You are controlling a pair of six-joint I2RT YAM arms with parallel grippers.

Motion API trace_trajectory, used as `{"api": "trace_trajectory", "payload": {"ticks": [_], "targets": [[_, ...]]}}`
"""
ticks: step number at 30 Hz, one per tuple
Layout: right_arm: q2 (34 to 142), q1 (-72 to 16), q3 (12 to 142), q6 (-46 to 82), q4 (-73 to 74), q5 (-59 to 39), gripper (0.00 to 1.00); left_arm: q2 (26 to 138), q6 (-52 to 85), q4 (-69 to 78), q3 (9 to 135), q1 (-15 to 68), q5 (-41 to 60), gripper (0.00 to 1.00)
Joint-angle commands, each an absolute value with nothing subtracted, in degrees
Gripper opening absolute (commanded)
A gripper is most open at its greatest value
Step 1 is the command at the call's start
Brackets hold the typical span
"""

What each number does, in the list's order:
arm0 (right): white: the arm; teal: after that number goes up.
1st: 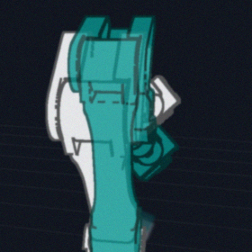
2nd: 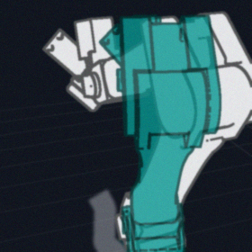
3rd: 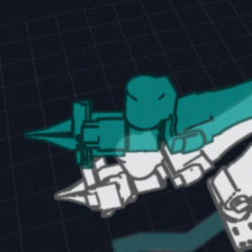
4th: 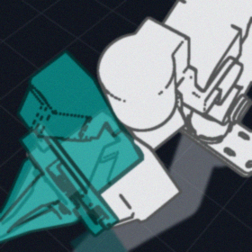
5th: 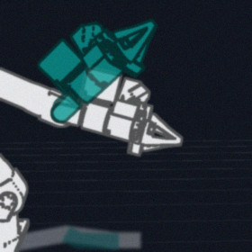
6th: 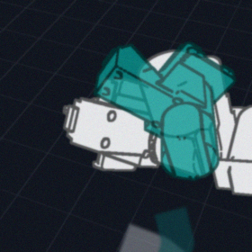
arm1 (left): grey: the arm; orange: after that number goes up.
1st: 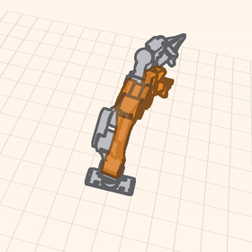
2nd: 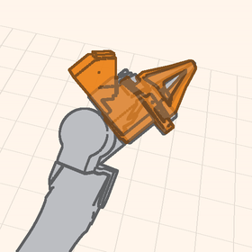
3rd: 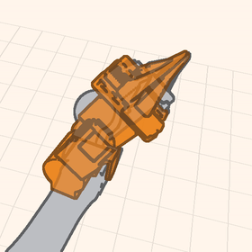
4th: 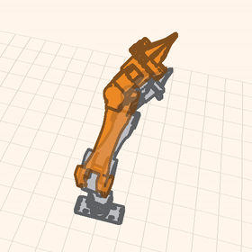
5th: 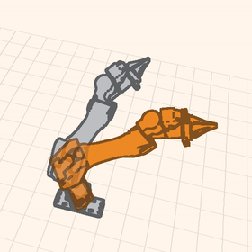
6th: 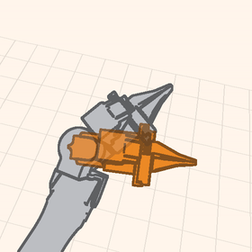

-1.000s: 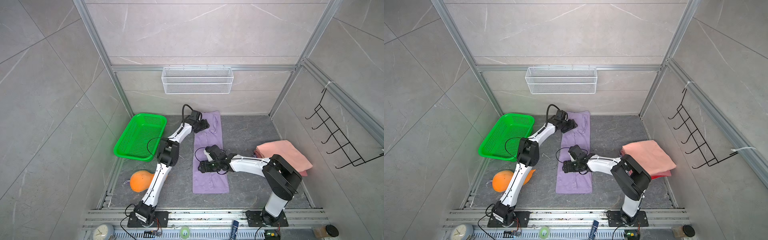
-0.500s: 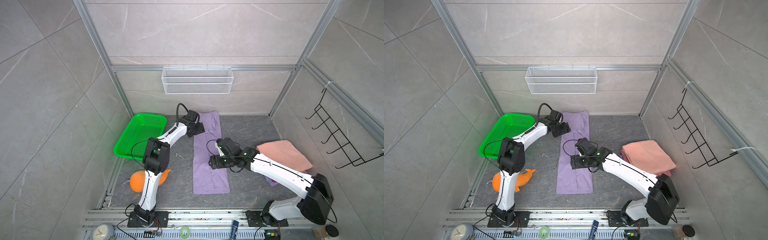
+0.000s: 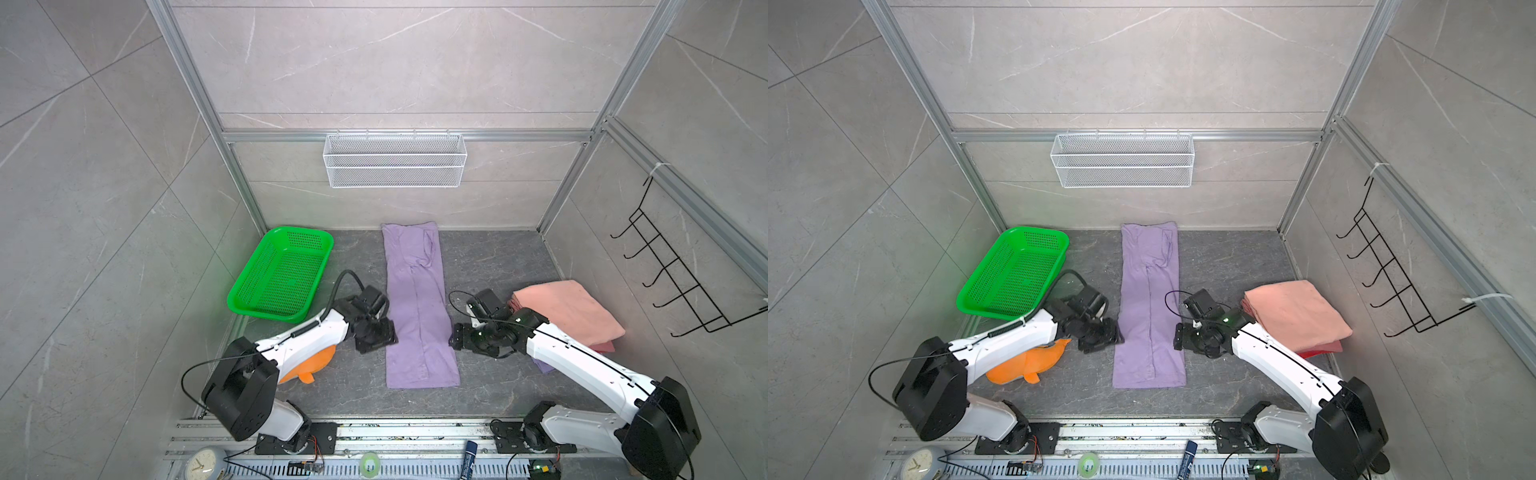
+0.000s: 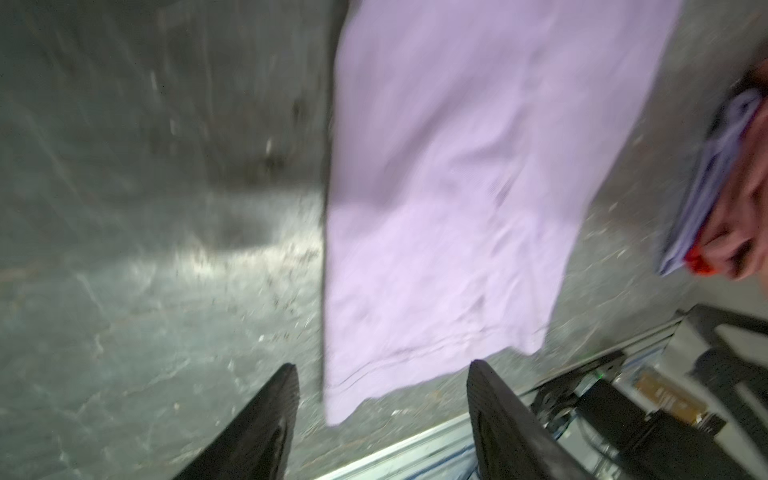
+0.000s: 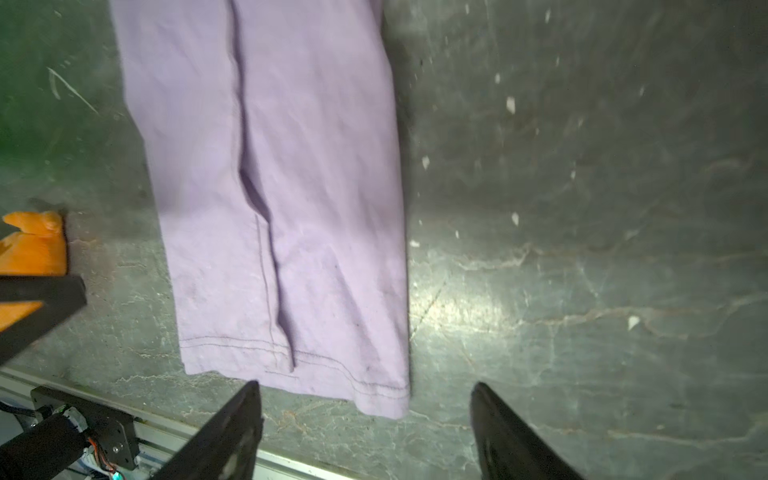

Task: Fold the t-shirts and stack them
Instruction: 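Move both grippers to the strip's near end and grasp its corners, then lift the near end with both grippers and fold it over toward the far end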

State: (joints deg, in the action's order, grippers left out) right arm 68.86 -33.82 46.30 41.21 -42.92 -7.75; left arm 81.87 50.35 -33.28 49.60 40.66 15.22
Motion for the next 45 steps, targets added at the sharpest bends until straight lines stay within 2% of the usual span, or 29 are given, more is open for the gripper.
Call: {"api": "trace_trajectory", "payload": {"ticks": [1,10,18,28,31,32,33,36,38,39,41,45], "targets": [[66.3,-33.7,40.5,48.0,-41.6,-13.1,0.77,77.2,57.2,-26.2,43.5,40.8,19.9,0.62],[64.8,-34.2,32.4,53.1,-36.5,-16.3,0.69,75.2,62.6,-19.2,35.7,43.7,24.0,0.58],[63.4,-37.2,27.8,56.0,-33.7,-17.2,0.67,75.5,65.7,-15.7,32.3,45.0,25.2,0.52],[70.5,-37.5,27.4,53.0,-27.1,-18.7,0.63,80.3,66.4,-12.9,33.9,45.8,25.3,0.39],[71.9,-37.5,26.6,53.8,-24.2,-19.4,0.54,80.9,65.7,-13.1,34.2,45.9,24.7,0.36],[72.2,-37.6,26.4,54.0,-23.9,-19.3,0.49,81.4,65.2,-13.2,34.5,45.9,24.6,0.35],[72.4,-37.7,26.3,54.1,-23.8,-19.0,0.4,82.1,64.7,-13.6,34.9,45.9,24.4,0.31],[72.3,-37.9,25.7,54.3,-23.5,-17.3,0.24,83.0,63.7,-13.9,35.7,45.9,24.4,0.18],[71.5,-38.0,25.2,54.4,-23.0,-16.1,0.1,82.7,63.0,-14.2,36.0,46.0,24.5,0.0],[70.9,-38.2,25.0,54.6,-23.6,-15.8,0.06,82.2,62.6,-15.2,36.3,46.2,24.4,0.0],[69.0,-39.1,25.0,55.1,-24.9,-16.0,0.01,80.5,61.4,-18.4,36.7,47.5,23.8,0.0],[63.2,-43.6,25.6,57.9,-30.0,-14.1,0.0,75.9,62.8,-22.9,36.5,51.5,22.4,0.0]]}}
